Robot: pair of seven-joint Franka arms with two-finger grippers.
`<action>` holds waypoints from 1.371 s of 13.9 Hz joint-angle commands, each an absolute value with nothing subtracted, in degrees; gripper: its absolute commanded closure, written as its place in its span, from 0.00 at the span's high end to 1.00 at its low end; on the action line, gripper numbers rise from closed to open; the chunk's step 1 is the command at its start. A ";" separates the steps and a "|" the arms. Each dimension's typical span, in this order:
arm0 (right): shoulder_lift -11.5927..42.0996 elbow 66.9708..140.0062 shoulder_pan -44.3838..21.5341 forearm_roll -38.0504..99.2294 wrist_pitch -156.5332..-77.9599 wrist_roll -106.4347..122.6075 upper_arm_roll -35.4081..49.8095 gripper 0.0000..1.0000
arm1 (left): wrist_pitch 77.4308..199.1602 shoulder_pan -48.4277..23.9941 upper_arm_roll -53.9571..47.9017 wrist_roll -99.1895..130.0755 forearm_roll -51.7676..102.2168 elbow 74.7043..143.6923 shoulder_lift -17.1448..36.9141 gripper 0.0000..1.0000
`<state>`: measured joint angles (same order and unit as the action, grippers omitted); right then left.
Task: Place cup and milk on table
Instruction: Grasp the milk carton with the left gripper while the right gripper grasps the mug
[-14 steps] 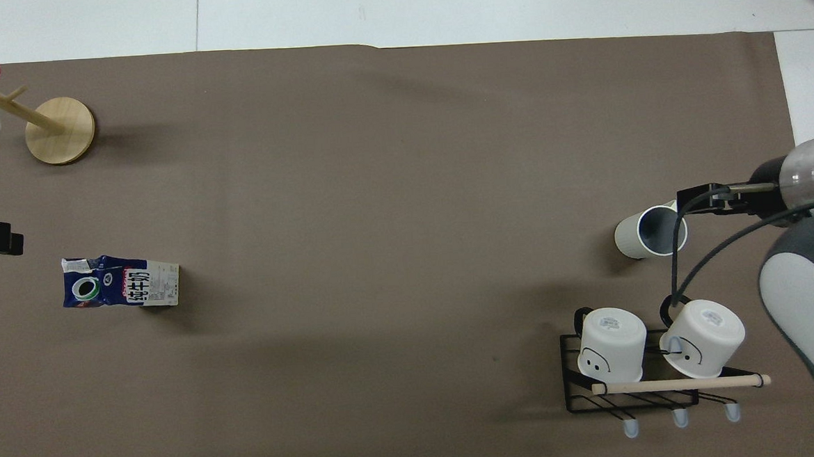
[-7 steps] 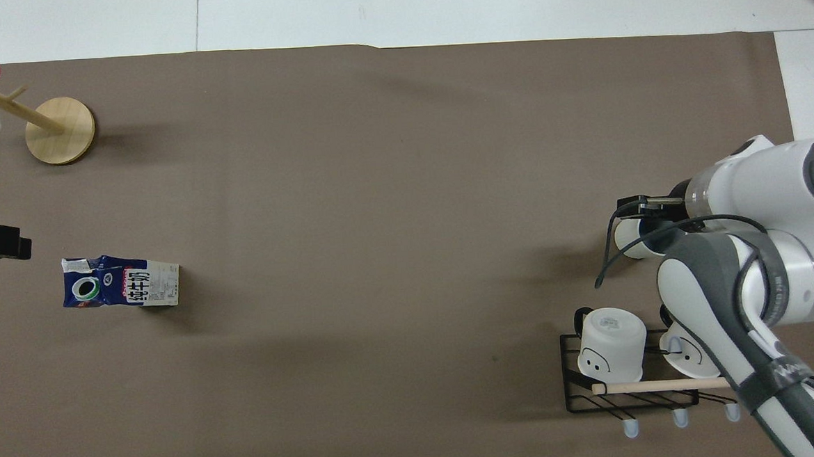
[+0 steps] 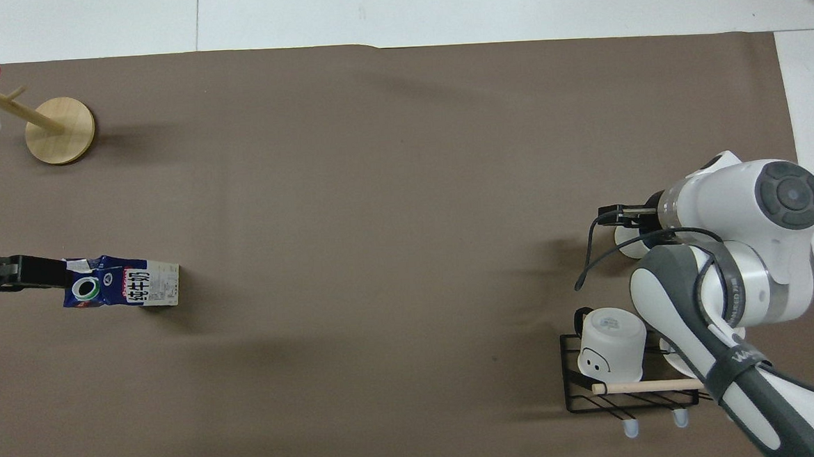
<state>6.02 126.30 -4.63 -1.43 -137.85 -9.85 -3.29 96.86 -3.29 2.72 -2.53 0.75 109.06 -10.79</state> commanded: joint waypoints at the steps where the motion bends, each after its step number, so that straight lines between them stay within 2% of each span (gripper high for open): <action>1: 7.12 127.26 -3.96 -0.88 -140.53 -10.46 -3.08 1.00 | 102.38 -2.90 2.55 -2.46 0.62 115.30 -13.18 1.00; 4: 7.21 127.18 -4.13 -0.97 -140.45 -10.55 -3.08 1.00 | 106.33 -2.90 2.55 -2.55 0.61 118.99 -13.27 1.00; 6: 7.12 127.18 -4.13 -0.97 -140.10 -10.55 -3.08 0.87 | 108.54 -2.99 2.55 -2.55 0.53 120.66 -13.27 1.00; 8: 6.33 127.18 -4.22 -0.97 -139.22 -10.20 -2.99 0.83 | 110.29 -2.99 2.55 -2.55 0.53 123.03 -13.88 1.00; 11: 5.71 126.91 -4.04 -0.97 -137.02 -9.32 -2.99 0.83 | 113.72 -3.16 2.55 -2.72 0.53 127.25 -14.41 1.00; 12: 5.71 126.91 -3.96 -0.97 -136.93 -9.23 -3.08 0.79 | 115.30 -2.90 2.55 -2.99 0.53 128.48 -14.41 1.00; 14: 5.80 126.91 -3.87 -0.97 -136.85 -7.92 -3.08 0.64 | 116.89 -2.81 2.64 -3.16 0.53 129.99 -14.41 1.00; 17: 5.80 126.83 -3.60 -0.97 -136.76 -7.65 -3.08 0.25 | 117.25 -3.16 2.55 -3.16 0.53 129.90 -14.41 1.00; 18: 5.80 126.65 -3.60 -0.97 -136.76 -7.65 -3.08 0.05 | 117.51 -3.16 2.55 -3.16 0.53 129.90 -14.33 0.90; 19: 5.97 126.48 -3.60 -0.88 -136.76 -8.34 -2.99 0.00 | 117.77 -3.16 2.55 -3.16 0.53 129.73 -14.24 0.83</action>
<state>6.70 126.47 -4.22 -1.43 -137.54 -9.21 -3.39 116.12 -3.29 2.61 -2.64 0.75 127.91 -12.43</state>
